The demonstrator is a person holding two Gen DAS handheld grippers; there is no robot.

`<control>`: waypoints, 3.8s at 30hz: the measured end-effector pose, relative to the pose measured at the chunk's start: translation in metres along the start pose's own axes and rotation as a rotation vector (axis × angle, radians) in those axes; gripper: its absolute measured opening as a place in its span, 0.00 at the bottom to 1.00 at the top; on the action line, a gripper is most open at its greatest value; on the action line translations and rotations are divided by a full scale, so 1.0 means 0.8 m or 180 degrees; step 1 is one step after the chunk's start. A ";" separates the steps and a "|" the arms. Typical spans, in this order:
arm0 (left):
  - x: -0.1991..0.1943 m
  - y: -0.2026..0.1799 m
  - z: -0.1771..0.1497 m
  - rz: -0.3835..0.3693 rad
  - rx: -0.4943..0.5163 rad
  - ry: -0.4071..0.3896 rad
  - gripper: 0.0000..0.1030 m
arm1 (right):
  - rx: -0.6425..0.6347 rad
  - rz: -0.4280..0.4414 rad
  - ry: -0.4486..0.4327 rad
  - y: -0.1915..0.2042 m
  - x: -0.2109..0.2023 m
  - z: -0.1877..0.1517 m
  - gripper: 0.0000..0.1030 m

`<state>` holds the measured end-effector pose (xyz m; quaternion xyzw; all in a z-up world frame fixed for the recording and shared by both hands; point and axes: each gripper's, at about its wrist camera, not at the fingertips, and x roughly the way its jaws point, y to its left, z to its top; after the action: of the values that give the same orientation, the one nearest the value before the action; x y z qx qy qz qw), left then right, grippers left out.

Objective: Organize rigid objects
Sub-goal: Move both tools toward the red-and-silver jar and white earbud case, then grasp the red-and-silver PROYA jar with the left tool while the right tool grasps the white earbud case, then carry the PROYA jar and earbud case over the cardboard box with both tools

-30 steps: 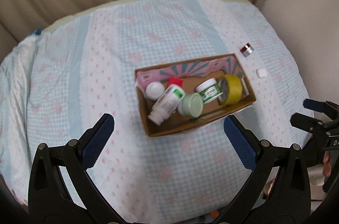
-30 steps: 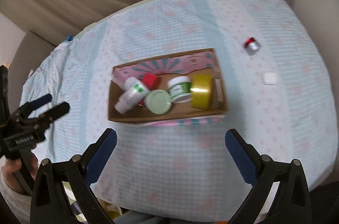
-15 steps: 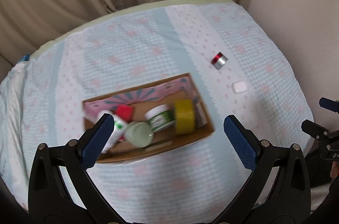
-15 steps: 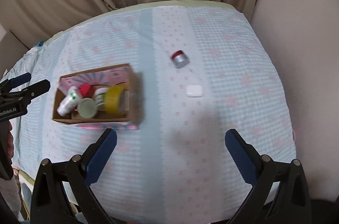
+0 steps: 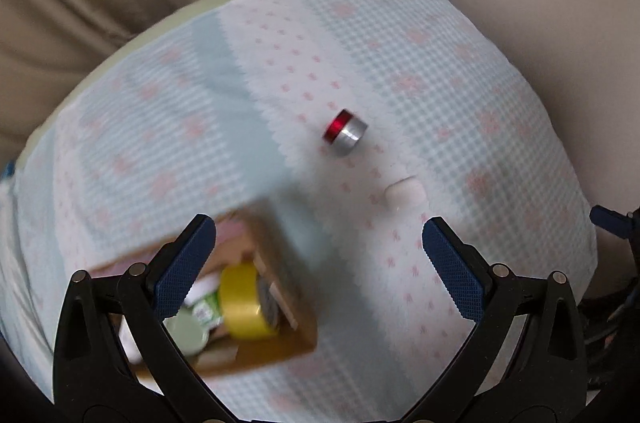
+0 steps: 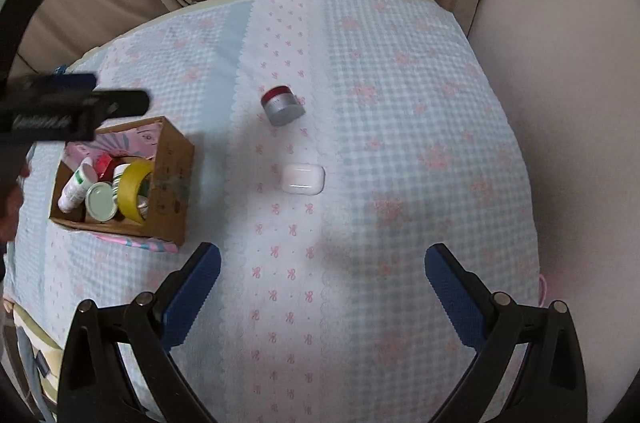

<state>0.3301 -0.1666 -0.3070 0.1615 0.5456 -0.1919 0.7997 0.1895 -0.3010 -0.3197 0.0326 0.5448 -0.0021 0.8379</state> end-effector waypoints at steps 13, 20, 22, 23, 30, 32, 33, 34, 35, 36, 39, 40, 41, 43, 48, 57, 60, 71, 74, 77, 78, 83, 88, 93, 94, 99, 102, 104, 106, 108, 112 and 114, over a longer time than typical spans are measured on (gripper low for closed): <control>0.191 -0.041 0.069 -0.0085 0.0973 0.0306 0.98 | 0.0589 -0.0088 -0.0046 0.000 0.157 0.023 0.98; 0.263 -0.039 0.074 -0.0262 0.1068 0.0481 0.84 | 0.0575 -0.0152 -0.0061 0.029 0.239 0.022 0.93; 0.274 -0.039 0.075 -0.0297 0.1102 0.0474 0.83 | 0.0605 -0.0165 -0.0025 0.031 0.260 0.024 0.86; 0.278 -0.040 0.075 -0.0313 0.1120 0.0478 0.83 | 0.0619 -0.0161 -0.0014 0.031 0.266 0.026 0.84; 0.296 -0.043 0.080 -0.0428 0.1166 0.0537 0.54 | 0.0435 -0.0307 -0.0115 0.046 0.275 0.035 0.65; 0.299 -0.039 0.084 -0.0354 0.1162 0.0522 0.41 | 0.0402 -0.0325 -0.0106 0.048 0.274 0.036 0.55; 0.301 -0.037 0.084 -0.0377 0.1139 0.0528 0.40 | 0.0401 -0.0324 -0.0102 0.048 0.274 0.036 0.55; 0.301 -0.034 0.084 -0.0414 0.1103 0.0525 0.40 | 0.0409 -0.0312 -0.0093 0.047 0.273 0.036 0.55; 0.301 -0.032 0.084 -0.0438 0.1072 0.0525 0.40 | 0.0421 -0.0296 -0.0087 0.047 0.273 0.036 0.55; 0.301 -0.030 0.084 -0.0439 0.1057 0.0526 0.40 | 0.0431 -0.0281 -0.0080 0.046 0.273 0.037 0.55; 0.296 -0.025 0.080 -0.0401 0.1043 0.0513 0.40 | 0.0468 -0.0247 -0.0061 0.044 0.272 0.039 0.55; 0.293 -0.024 0.079 -0.0400 0.1029 0.0516 0.40 | 0.0483 -0.0236 -0.0054 0.041 0.271 0.042 0.55; 0.289 -0.024 0.077 -0.0401 0.1015 0.0514 0.40 | 0.0508 -0.0219 -0.0049 0.038 0.269 0.044 0.55; 0.277 -0.020 0.076 -0.0407 0.0962 0.0502 0.40 | 0.0595 -0.0098 -0.0035 0.026 0.261 0.045 0.55; 0.224 -0.010 0.074 -0.0423 0.0777 0.0430 0.39 | 0.0670 -0.0070 -0.0088 0.007 0.222 0.040 0.55; 0.078 -0.006 0.067 -0.0412 0.0489 0.0052 0.37 | 0.0622 -0.0095 -0.0363 -0.017 0.087 0.033 0.55; 0.021 -0.007 0.052 -0.0404 0.0382 -0.0093 0.37 | 0.0637 -0.0095 -0.0452 -0.017 0.039 0.038 0.55; -0.150 0.036 -0.036 -0.0377 -0.0254 -0.0544 0.37 | 0.0316 0.0014 -0.0835 0.012 -0.129 0.049 0.55; -0.179 0.059 -0.072 -0.0317 -0.0476 -0.0587 0.37 | 0.0235 0.0108 -0.0910 0.034 -0.157 0.053 0.55; -0.205 0.090 -0.109 -0.0237 -0.0663 -0.0632 0.37 | 0.0124 0.0158 -0.0986 0.063 -0.176 0.058 0.55; -0.214 0.103 -0.123 -0.0223 -0.0722 -0.0640 0.37 | 0.0088 0.0174 -0.1000 0.076 -0.181 0.060 0.55; -0.244 0.166 -0.184 -0.0125 -0.0889 -0.0672 0.37 | -0.0027 0.0299 -0.0981 0.148 -0.193 0.068 0.55; -0.249 0.247 -0.233 -0.0145 -0.0993 -0.0628 0.37 | -0.0025 0.0415 -0.0893 0.229 -0.185 0.068 0.55; -0.230 0.317 -0.260 -0.0142 -0.0814 -0.0503 0.37 | 0.0232 0.0571 -0.0748 0.304 -0.153 0.075 0.55; -0.223 0.327 -0.263 -0.0140 -0.0779 -0.0472 0.37 | 0.0265 0.0575 -0.0707 0.317 -0.145 0.077 0.55; -0.173 0.377 -0.272 -0.0262 -0.0747 -0.0260 0.37 | 0.0377 0.0596 -0.0468 0.364 -0.097 0.087 0.55; -0.144 0.394 -0.269 -0.0351 -0.0761 -0.0160 0.37 | 0.0391 0.0577 -0.0305 0.382 -0.066 0.094 0.55; -0.126 0.403 -0.266 -0.0395 -0.0776 -0.0101 0.37 | 0.0375 0.0542 -0.0207 0.390 -0.045 0.099 0.55; -0.105 0.408 -0.259 -0.0447 -0.0789 -0.0033 0.37 | 0.0378 0.0521 -0.0105 0.395 -0.022 0.103 0.55; -0.084 0.411 -0.250 -0.0501 -0.0782 0.0046 0.37 | 0.0385 0.0508 0.0014 0.398 0.001 0.106 0.55; -0.041 0.407 -0.232 -0.0611 -0.0717 0.0205 0.37 | 0.0393 0.0457 0.0213 0.395 0.049 0.112 0.55; -0.021 0.399 -0.220 -0.0658 -0.0660 0.0273 0.37 | 0.0430 0.0428 0.0318 0.388 0.075 0.117 0.55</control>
<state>0.3360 0.1967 -0.3375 0.0291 0.6099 -0.2088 0.7640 0.3115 0.0052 -0.3206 0.1255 0.5810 0.0191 0.8039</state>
